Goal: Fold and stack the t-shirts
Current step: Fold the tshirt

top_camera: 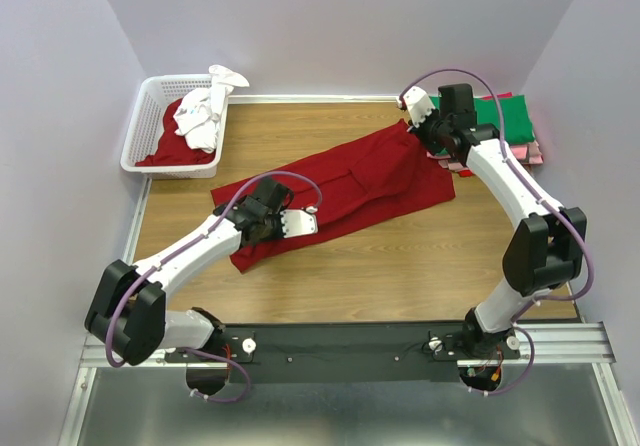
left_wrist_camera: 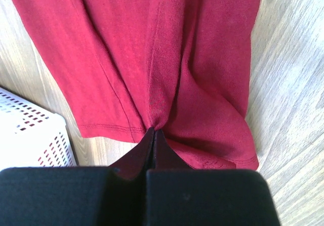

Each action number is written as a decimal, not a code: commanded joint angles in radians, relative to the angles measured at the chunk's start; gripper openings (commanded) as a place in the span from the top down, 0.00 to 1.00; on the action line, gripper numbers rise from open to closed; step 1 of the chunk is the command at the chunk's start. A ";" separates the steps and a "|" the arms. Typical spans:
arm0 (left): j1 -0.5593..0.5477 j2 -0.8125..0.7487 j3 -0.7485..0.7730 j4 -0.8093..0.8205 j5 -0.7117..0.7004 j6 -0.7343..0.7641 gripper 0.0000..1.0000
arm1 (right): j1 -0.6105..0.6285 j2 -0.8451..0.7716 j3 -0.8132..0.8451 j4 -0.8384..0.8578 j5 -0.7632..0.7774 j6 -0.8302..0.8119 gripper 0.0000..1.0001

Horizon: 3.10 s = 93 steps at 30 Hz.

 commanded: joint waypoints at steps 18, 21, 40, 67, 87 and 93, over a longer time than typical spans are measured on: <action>0.010 -0.072 -0.123 0.108 -0.008 -0.004 1.00 | -0.004 0.171 0.160 0.024 -0.032 0.030 0.99; 0.010 -0.082 -0.137 0.110 -0.005 -0.002 1.00 | -0.004 0.211 0.174 0.024 0.000 0.031 1.00; 0.013 -0.088 -0.154 0.116 -0.002 -0.002 1.00 | -0.006 0.300 0.225 0.026 0.050 0.053 1.00; 0.013 -0.127 -0.105 0.110 -0.020 -0.066 0.82 | 0.004 0.541 0.458 0.042 -0.004 0.163 0.86; 0.013 -0.298 0.202 0.186 -0.275 -0.663 0.03 | 0.011 0.314 0.156 0.020 -0.292 0.427 0.22; 0.016 -0.407 0.069 0.317 -0.197 -0.694 0.03 | -0.001 0.325 0.079 0.023 -0.386 0.570 0.28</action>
